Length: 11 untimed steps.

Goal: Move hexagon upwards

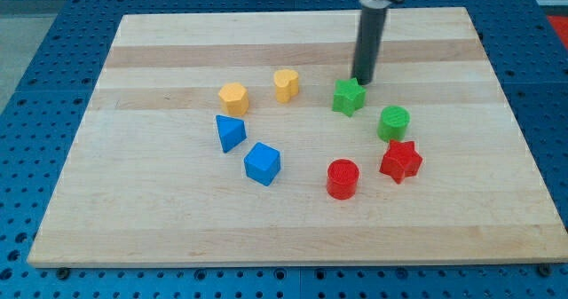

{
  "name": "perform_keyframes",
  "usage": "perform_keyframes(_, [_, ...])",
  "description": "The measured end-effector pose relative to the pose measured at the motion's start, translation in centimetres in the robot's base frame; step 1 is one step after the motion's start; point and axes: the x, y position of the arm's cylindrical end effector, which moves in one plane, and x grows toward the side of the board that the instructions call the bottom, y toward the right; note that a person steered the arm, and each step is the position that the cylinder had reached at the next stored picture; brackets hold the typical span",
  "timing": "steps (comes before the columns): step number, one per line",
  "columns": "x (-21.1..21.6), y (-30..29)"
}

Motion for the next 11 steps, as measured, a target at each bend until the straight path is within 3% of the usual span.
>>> perform_keyframes(3, [7.4,-10.1])
perform_keyframes(4, [6.3,-14.5])
perform_keyframes(5, [2.0,-15.8])
perform_keyframes(8, [3.3,-18.2])
perform_keyframes(10, [-3.0,-24.2])
perform_keyframes(11, [-1.6,-23.2])
